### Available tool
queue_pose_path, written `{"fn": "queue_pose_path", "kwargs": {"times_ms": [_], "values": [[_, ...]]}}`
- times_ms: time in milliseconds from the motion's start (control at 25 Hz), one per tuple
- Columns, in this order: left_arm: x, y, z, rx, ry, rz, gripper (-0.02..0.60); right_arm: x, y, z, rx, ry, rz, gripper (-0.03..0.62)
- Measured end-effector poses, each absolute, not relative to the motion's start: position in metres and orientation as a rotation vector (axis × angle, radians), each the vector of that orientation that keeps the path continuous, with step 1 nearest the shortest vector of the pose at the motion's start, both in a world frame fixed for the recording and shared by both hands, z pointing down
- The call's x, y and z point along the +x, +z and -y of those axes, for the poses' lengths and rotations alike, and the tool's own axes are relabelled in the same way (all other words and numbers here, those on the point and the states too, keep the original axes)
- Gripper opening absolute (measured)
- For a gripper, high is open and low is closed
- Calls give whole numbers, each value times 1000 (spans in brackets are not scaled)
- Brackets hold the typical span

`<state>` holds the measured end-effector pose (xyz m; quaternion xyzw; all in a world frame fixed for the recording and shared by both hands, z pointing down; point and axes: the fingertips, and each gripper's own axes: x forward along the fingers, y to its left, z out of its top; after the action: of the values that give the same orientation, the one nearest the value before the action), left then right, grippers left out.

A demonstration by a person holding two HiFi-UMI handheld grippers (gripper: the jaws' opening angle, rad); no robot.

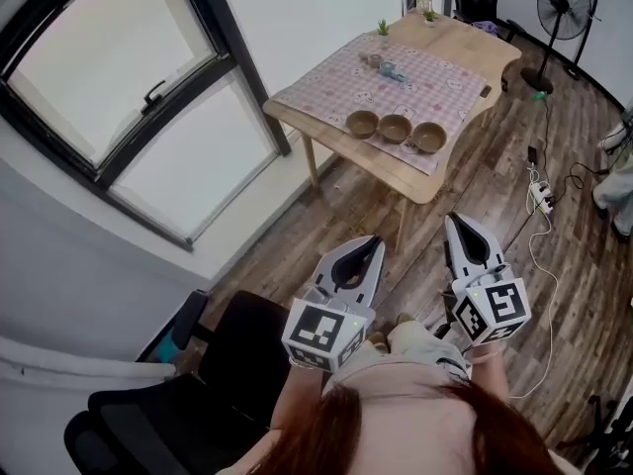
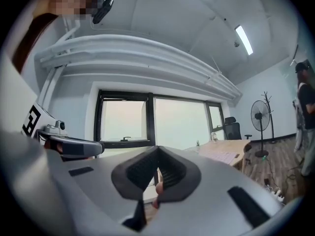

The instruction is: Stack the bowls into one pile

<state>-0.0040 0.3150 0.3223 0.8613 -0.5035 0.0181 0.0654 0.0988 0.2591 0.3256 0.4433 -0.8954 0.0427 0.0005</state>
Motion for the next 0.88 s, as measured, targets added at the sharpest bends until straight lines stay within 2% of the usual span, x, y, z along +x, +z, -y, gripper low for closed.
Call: {"fn": "queue_pose_path", "kwargs": {"times_ms": [880], "values": [[11, 331, -206, 2597, 93, 1495, 12, 109, 341, -157, 1381, 143, 2775, 0]]}}
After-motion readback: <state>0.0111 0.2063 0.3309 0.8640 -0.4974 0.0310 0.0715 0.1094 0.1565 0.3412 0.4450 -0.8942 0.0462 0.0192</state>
